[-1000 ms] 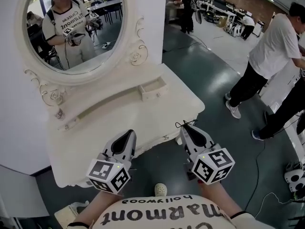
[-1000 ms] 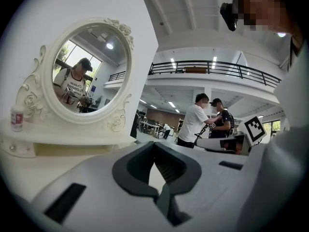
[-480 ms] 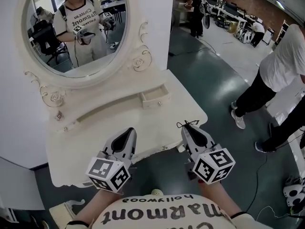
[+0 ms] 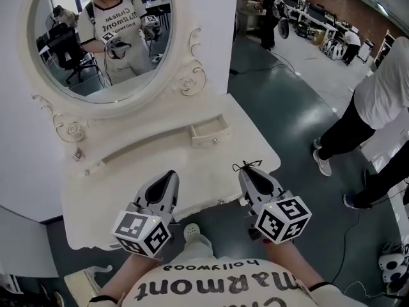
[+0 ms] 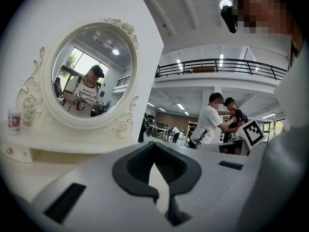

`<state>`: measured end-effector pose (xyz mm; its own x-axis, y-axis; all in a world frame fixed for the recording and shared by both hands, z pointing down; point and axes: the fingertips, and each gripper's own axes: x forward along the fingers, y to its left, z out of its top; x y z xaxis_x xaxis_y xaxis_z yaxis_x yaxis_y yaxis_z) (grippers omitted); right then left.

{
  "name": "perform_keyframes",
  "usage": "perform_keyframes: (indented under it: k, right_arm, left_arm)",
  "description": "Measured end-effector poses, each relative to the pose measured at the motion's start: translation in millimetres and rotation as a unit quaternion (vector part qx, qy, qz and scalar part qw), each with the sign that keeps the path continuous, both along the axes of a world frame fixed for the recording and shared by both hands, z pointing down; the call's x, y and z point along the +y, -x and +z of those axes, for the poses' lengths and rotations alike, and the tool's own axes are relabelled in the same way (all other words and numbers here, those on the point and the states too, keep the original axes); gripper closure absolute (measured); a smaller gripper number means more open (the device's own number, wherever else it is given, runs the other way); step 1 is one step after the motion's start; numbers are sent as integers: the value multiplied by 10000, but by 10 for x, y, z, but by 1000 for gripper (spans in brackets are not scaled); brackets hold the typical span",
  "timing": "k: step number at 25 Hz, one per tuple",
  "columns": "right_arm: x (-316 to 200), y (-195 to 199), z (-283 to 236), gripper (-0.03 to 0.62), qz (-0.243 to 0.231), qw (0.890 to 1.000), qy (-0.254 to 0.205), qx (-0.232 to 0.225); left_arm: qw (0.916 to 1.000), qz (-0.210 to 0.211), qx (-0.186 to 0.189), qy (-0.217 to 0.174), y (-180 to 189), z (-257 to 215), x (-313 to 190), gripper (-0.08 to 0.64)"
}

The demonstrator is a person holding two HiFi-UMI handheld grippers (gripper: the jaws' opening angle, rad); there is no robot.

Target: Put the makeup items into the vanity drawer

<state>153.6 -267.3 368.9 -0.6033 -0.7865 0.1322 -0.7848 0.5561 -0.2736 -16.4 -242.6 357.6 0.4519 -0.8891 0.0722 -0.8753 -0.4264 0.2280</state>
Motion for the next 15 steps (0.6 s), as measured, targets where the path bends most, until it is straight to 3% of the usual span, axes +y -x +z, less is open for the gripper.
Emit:
perform_keyframes:
  k: [15]
  right_arm:
    - [-1166,490,199,554,-184,9992,238,258]
  left_arm:
    - [9998,-188,-3,83,537,58,-1008,551]
